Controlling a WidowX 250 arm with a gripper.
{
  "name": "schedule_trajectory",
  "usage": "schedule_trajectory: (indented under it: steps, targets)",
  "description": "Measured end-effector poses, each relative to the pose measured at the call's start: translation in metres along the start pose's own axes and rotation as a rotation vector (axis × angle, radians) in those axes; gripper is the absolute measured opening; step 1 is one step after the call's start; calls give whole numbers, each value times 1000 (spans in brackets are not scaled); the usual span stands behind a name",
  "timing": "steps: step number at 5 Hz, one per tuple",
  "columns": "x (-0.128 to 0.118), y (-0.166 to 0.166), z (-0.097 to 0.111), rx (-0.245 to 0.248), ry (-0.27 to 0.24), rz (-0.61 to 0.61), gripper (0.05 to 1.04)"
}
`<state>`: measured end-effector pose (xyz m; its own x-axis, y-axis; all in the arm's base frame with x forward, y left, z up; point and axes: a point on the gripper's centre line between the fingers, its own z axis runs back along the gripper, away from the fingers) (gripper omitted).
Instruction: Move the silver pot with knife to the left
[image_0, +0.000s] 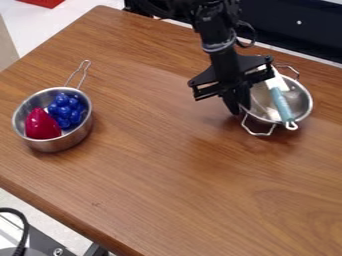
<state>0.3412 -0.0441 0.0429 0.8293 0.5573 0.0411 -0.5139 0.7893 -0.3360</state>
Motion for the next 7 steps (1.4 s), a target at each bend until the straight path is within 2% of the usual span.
schedule_trajectory:
  steps: [1,2,3,4,5,7]
  targets:
    - [-1,8,3,-13,49,2,58]
    - [-4,22,7,-18,67,-10,58]
    - [2,38,17,-32,45,21,58]
    - [14,55,25,-31,-6,63,58]
    - [26,71,34,-31,-16,115,58]
    - [60,95,44,-38,-86,219,58]
